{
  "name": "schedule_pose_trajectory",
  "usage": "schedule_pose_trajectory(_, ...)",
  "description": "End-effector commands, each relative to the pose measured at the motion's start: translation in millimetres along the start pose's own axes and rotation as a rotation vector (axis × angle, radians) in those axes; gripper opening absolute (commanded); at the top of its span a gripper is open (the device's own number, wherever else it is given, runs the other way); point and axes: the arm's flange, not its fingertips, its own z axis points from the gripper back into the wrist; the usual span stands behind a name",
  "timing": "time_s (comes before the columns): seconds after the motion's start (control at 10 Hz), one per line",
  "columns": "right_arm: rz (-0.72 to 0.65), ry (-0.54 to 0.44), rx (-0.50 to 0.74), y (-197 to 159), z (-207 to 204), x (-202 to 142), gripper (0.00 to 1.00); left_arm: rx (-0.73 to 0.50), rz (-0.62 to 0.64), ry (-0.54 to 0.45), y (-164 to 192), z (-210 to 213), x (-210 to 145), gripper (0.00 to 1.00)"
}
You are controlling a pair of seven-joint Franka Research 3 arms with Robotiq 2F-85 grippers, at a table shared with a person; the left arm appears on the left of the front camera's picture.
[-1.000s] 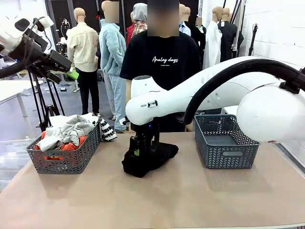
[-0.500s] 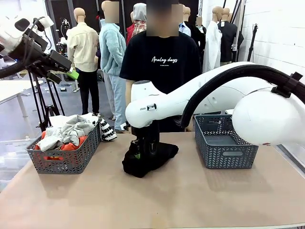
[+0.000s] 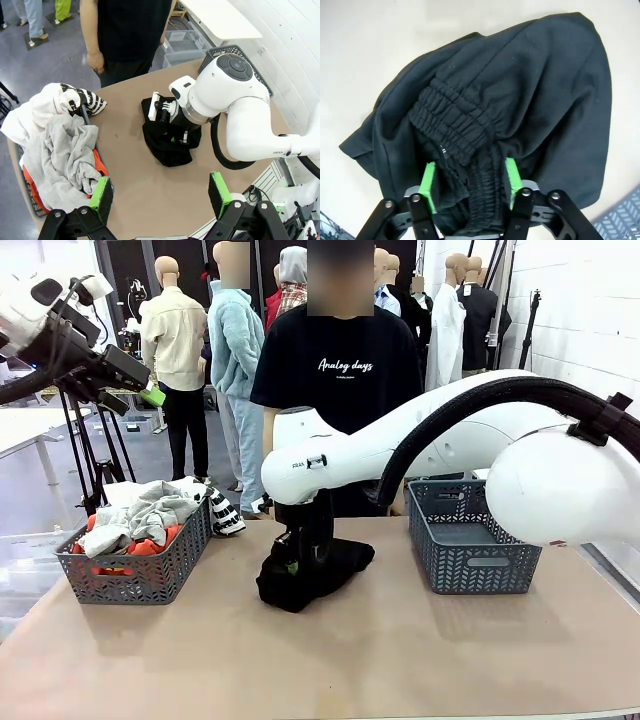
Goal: Sort the tops and bottoms.
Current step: Lift clothes from the center of the table with your right hand.
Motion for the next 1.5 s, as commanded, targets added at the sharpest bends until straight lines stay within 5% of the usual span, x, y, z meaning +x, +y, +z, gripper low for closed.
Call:
schedule_pose_trajectory(0.0,0.000,0.033,0.042,-5,-4,1,0.00,-0.010,0.009,-0.007,0,0,0,1.00)
schedule_pose_trajectory(0.9,-0.054,-0.012,0.074,-8,13,-3,0.00,-0.010,0.009,-0.007,0,0,0,1.00)
schedule_pose_trajectory(1.4,-0.168,-0.257,-0.134,-18,215,-57,0.00,-0.010,0.009,-0.007,0,0,0,1.00)
